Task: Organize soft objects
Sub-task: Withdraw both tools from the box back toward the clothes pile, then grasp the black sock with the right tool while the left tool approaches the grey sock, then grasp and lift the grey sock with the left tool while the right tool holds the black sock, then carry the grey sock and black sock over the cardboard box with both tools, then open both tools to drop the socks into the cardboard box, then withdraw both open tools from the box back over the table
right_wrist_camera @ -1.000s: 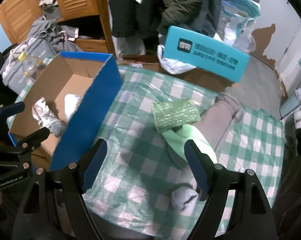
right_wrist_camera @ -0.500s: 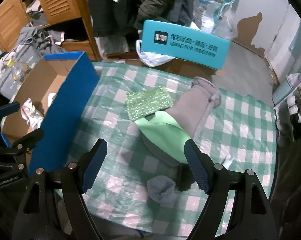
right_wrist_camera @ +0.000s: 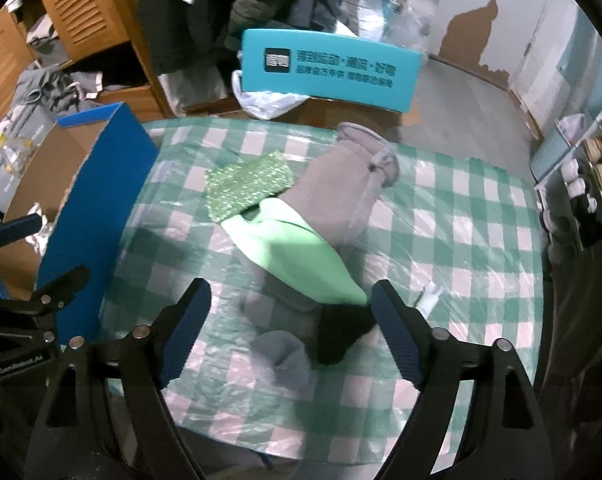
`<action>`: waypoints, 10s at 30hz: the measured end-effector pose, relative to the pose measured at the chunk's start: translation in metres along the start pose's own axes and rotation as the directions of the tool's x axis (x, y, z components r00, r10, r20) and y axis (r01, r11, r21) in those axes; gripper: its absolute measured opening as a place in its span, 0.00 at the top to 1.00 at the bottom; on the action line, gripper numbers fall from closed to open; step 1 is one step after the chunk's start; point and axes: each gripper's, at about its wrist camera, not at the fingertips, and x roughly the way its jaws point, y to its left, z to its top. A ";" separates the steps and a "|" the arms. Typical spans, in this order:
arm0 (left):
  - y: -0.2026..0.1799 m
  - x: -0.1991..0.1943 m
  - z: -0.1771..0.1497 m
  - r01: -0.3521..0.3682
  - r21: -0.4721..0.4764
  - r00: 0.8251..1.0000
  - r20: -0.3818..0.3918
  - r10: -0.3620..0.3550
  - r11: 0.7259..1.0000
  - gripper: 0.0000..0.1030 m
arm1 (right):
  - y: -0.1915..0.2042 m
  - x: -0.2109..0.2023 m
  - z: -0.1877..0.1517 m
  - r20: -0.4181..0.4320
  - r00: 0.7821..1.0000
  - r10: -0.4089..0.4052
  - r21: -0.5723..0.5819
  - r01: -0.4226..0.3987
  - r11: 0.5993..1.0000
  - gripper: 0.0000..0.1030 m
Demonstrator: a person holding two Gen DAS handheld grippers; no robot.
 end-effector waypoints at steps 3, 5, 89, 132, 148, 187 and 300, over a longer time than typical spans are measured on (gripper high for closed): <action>-0.008 0.006 0.001 0.009 0.006 1.000 -0.015 -0.009 1.000 0.22 | -0.011 0.003 -0.004 -0.008 1.000 -0.008 0.022 0.008 1.000 0.17; -0.012 0.009 0.002 0.016 0.010 1.000 -0.020 -0.016 1.000 0.22 | -0.015 0.006 -0.006 -0.014 1.000 -0.010 0.030 0.011 0.999 0.17; -0.156 0.078 0.006 0.357 0.074 0.916 -0.222 -0.334 0.931 0.14 | -0.109 0.042 -0.104 -0.221 0.975 -0.014 0.149 0.048 0.988 0.67; -0.143 0.051 0.005 0.342 0.119 0.937 -0.122 -0.328 0.932 0.79 | -0.081 0.021 -0.074 -0.126 0.992 -0.022 0.094 0.034 0.995 0.68; -0.109 0.017 0.010 0.259 0.105 0.966 -0.032 -0.257 0.960 0.79 | -0.058 -0.012 -0.056 -0.034 0.999 -0.021 0.047 0.022 0.999 0.68; 0.005 -0.031 -0.002 0.175 -0.054 0.981 0.096 -0.169 0.983 0.79 | 0.055 -0.042 0.010 0.077 0.993 0.086 -0.138 -0.075 0.988 0.68; 0.161 -0.021 -0.066 0.012 -0.300 0.999 0.053 0.004 0.954 0.23 | 0.211 0.001 0.044 -0.016 0.983 0.181 -0.309 -0.177 0.934 0.28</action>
